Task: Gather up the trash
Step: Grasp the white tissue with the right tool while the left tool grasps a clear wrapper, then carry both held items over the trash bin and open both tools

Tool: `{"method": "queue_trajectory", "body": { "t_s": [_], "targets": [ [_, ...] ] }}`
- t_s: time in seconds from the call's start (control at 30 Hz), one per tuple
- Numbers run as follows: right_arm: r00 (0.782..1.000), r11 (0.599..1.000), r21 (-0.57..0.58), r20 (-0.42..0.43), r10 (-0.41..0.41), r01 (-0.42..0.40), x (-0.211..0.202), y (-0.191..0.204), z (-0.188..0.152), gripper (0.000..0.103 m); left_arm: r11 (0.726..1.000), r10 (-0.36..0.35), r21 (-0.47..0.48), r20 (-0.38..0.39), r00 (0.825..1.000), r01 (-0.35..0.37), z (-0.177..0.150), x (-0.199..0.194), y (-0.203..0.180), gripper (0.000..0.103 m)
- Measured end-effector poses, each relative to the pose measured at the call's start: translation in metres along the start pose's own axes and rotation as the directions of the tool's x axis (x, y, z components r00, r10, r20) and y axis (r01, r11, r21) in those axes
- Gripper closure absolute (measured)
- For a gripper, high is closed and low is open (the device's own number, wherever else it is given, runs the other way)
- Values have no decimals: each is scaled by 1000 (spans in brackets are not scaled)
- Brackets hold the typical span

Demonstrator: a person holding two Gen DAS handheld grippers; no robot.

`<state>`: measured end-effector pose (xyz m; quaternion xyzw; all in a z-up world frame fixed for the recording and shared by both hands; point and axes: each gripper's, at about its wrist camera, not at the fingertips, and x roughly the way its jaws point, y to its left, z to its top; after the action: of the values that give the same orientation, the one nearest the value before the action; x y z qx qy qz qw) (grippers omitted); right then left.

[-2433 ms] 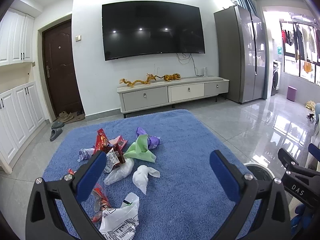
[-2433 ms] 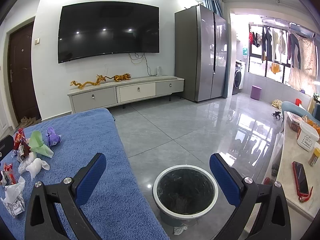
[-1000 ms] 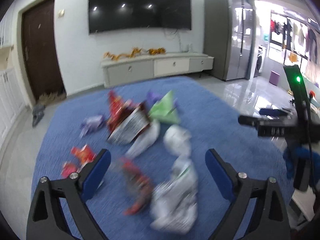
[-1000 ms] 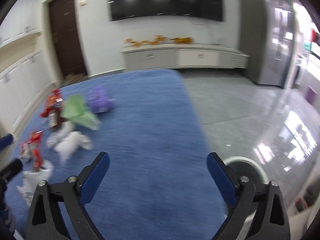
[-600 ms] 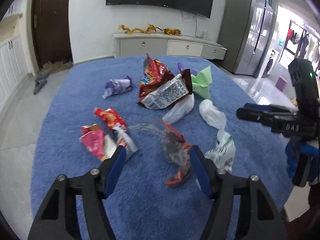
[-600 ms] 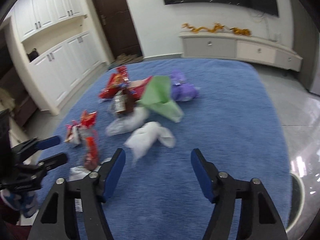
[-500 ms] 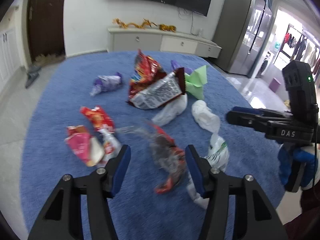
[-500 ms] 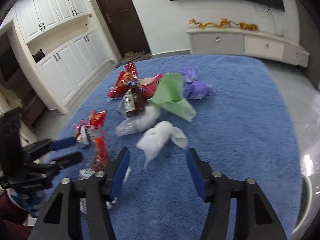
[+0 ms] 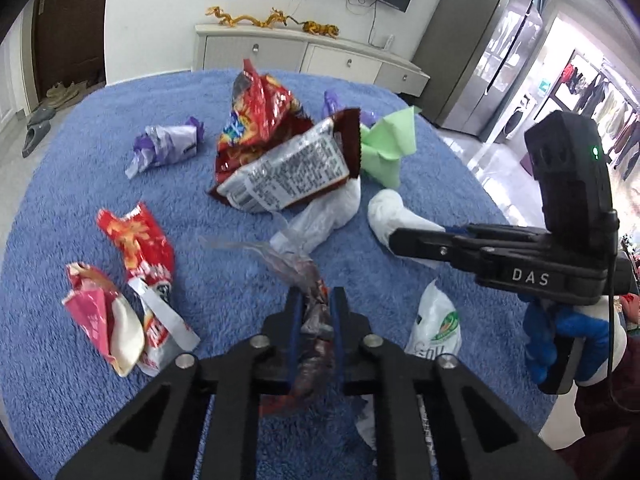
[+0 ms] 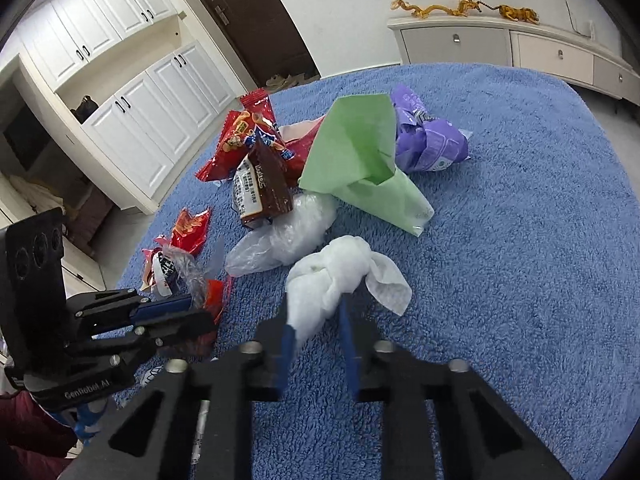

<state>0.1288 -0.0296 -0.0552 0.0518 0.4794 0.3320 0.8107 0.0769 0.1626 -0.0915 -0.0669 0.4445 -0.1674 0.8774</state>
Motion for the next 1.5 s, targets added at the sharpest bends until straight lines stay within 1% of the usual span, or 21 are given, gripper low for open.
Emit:
{"method": "queue_trajectory", "body": {
  "t_s": [0.1,0.3,0.43,0.6,0.73,0.77,0.87,0.97,1.07,1.17,1.27,1.5],
  "targets": [
    [1000,1000,-7,24,8,-8,-13,-3,-2,90,1000,0,-3,21,1000,0,3,-7,2,97],
    [996,1000,-14,85,8,-7,-40,-5,-10,90,1000,27,2,79,997,-27,6,-28,4,98],
    [992,1000,-16,128,1,1,-61,-11,-20,90,999,42,12,112,993,-43,15,-38,3,98],
    [983,999,4,180,-34,34,-77,-15,-31,90,998,36,51,139,990,-44,29,-43,-17,98],
    [969,996,59,232,-85,73,-104,-38,-45,90,995,-1,99,148,989,-14,46,-38,-43,98],
    [966,994,74,241,-98,82,-110,-41,-44,90,993,-11,116,148,989,-6,51,-34,-51,98],
    [949,983,139,275,-153,119,-134,-66,-56,90,985,-48,172,142,989,23,65,-22,-82,98],
    [929,964,213,298,-219,159,-159,-93,-73,90,974,-92,219,120,988,64,76,-7,-113,98],
    [911,939,283,304,-280,194,-181,-119,-88,90,961,-121,262,97,988,92,82,9,-143,98],
    [896,914,342,299,-328,220,-195,-139,-104,90,947,-151,297,68,986,124,84,24,-167,98],
    [888,889,393,287,-360,233,-202,-157,-119,90,934,-169,325,37,985,148,86,41,-191,98],
    [881,844,477,253,-399,245,-211,-202,-144,90,913,-193,359,-37,981,193,98,83,-239,98]
  ]
}}
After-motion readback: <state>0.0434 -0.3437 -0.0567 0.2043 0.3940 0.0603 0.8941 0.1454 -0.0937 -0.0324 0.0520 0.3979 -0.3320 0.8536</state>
